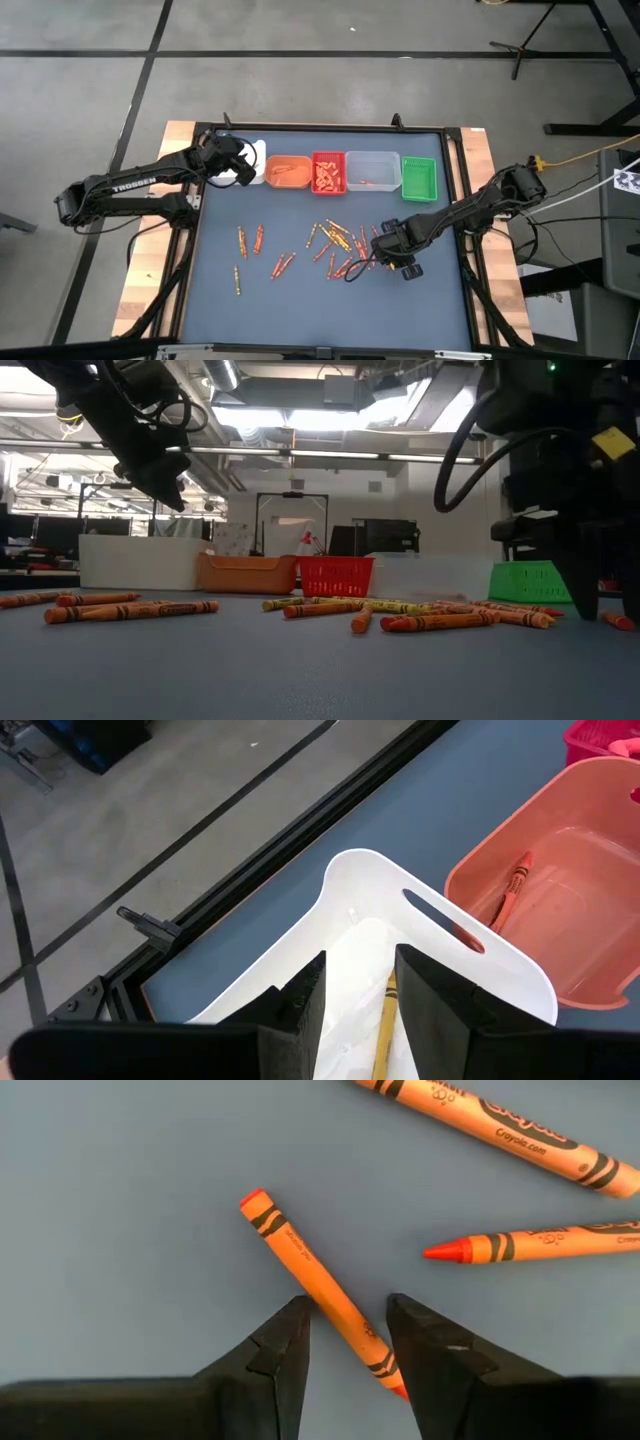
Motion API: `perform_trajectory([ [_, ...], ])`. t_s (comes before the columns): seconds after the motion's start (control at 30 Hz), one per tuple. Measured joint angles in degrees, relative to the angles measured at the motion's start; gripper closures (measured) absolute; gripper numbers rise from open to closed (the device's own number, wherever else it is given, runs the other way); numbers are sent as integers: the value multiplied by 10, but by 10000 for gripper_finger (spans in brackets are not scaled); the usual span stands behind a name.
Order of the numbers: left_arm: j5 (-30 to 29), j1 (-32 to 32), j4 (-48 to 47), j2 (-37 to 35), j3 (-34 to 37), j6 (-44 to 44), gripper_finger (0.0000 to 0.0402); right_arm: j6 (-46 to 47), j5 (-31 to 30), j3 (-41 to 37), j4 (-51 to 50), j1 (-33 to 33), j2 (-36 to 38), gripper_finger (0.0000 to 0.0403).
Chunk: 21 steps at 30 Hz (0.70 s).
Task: Sort crayons
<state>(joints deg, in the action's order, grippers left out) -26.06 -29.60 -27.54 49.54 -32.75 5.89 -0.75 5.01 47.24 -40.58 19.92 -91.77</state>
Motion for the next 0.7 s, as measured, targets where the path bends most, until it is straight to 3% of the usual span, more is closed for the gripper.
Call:
perform_trajectory([
  [0.4,0,0,0,0,0,0,295,0,-6,0,1,0,0,265],
  [0.7,0,0,0,0,0,0,295,3,-14,0,1,0,0,351],
])
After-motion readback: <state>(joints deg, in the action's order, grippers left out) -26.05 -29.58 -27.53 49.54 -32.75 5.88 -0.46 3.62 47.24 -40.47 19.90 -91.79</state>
